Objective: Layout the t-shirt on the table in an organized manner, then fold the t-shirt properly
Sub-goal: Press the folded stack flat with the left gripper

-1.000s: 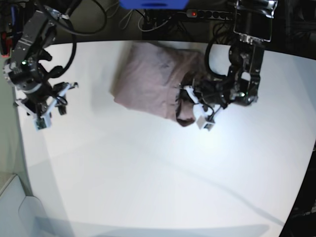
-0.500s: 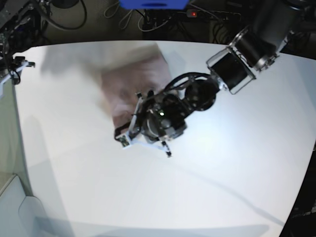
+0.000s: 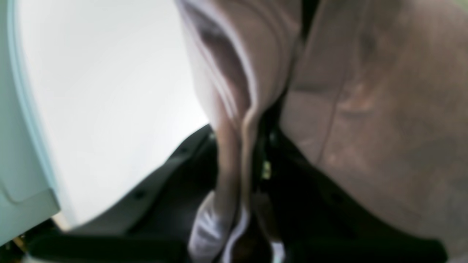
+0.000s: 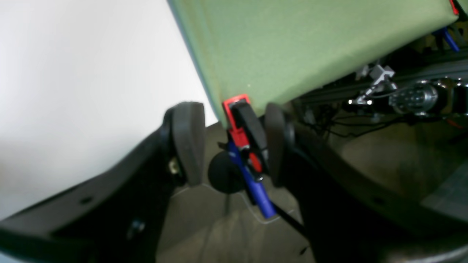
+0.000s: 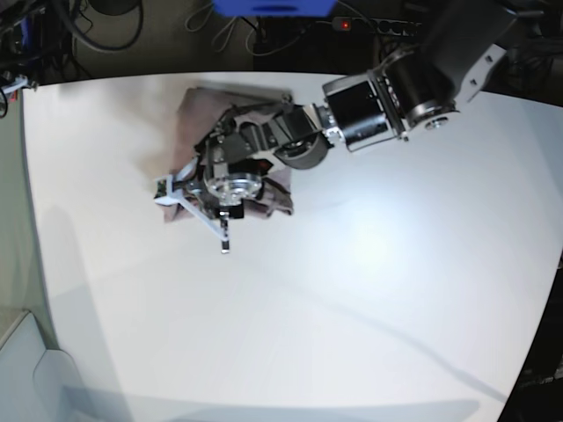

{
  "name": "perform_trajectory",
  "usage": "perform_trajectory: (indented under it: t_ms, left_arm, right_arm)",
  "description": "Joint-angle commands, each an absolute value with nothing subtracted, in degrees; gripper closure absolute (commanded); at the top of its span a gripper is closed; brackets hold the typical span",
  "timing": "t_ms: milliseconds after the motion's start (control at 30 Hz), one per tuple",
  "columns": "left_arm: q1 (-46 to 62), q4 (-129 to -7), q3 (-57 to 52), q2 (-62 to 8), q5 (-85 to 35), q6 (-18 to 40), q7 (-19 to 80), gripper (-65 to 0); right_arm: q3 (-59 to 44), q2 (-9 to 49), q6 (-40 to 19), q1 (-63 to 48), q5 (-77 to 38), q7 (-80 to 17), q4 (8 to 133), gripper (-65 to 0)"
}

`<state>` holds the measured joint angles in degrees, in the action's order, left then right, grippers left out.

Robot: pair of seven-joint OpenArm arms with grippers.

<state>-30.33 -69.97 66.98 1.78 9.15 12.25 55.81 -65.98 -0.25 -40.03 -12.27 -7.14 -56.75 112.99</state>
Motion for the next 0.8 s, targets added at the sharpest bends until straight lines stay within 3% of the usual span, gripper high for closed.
perform_trajectory:
  t_ms: [0, 633, 700, 767]
  left_arm:
    - [-31.9, -70.7, 66.4, 2.5, 11.2, 11.8, 55.4, -0.2]
    - [-30.6, -70.2, 61.8, 2.1, 12.8, 11.6, 56.0, -1.4]
    - [-30.6, -70.2, 61.8, 2.1, 12.8, 11.6, 56.0, -7.3]
    - [-30.6, -70.2, 61.8, 2.2, 12.8, 11.4, 56.0, -20.8]
  right_arm:
    - [-66.3, 0.0, -40.0, -12.9, -7.5, -55.9, 114.2, -27.3]
    - [-66.4, 0.0, -40.0, -14.1, -7.6, -55.9, 114.2, -27.3]
    - [-66.4, 0.0, -40.0, -14.1, -7.6, -55.9, 114.2, -27.3]
    - [-66.5, 0.0, -40.0, -14.1, -7.6, -55.9, 114.2, -27.3]
